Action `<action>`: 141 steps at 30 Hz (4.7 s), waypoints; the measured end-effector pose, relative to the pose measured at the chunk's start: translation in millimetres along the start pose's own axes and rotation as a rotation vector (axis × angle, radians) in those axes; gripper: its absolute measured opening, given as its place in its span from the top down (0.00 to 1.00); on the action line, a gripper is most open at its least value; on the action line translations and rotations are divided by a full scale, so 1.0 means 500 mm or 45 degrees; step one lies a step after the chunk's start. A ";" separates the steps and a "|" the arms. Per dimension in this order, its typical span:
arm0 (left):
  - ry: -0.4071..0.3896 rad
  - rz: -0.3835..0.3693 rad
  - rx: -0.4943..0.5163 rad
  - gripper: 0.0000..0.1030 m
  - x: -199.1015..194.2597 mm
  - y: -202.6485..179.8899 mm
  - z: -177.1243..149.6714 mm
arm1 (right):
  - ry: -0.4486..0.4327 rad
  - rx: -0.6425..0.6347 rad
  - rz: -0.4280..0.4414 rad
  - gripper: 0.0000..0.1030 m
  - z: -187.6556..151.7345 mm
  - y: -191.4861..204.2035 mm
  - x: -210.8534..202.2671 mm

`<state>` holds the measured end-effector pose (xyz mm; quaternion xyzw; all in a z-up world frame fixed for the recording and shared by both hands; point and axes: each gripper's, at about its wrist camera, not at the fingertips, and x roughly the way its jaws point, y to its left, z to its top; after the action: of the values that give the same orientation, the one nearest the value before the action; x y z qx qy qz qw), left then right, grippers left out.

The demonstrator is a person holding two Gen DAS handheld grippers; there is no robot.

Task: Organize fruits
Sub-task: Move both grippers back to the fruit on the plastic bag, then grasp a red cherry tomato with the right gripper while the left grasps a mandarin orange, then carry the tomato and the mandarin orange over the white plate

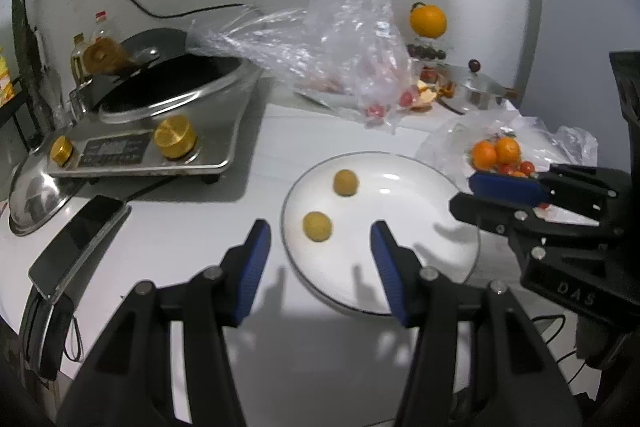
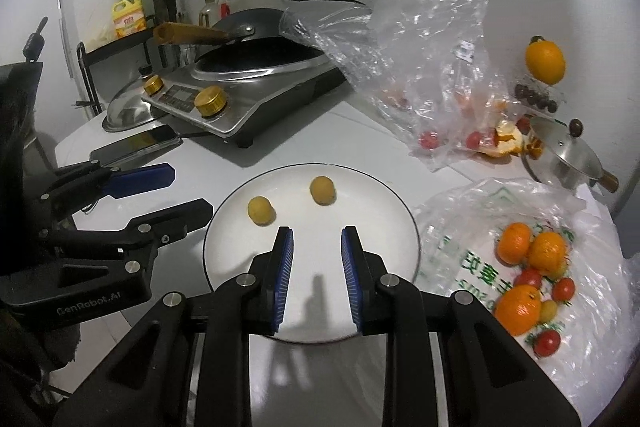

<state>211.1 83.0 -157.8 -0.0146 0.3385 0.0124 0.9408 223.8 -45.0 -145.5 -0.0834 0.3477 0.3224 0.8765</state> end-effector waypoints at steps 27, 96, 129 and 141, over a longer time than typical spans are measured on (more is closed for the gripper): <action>0.013 -0.061 0.147 0.45 -0.017 -0.211 0.016 | -0.081 0.129 -0.071 0.66 -0.094 -0.150 -0.134; 0.210 -0.163 0.296 0.34 0.214 -0.460 0.077 | 0.104 0.280 -0.064 0.71 -0.190 -0.418 -0.077; 0.213 -0.251 0.342 0.56 0.220 -0.483 0.081 | 0.068 0.293 -0.080 0.71 -0.185 -0.432 -0.097; 0.149 -0.253 0.321 0.56 0.157 -0.444 0.083 | 0.044 0.249 -0.106 0.71 -0.165 -0.376 -0.130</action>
<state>305.4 -136.3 -171.6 0.0695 0.3887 -0.1239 0.9104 259.3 -254.6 -178.5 -0.0175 0.3889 0.2487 0.8869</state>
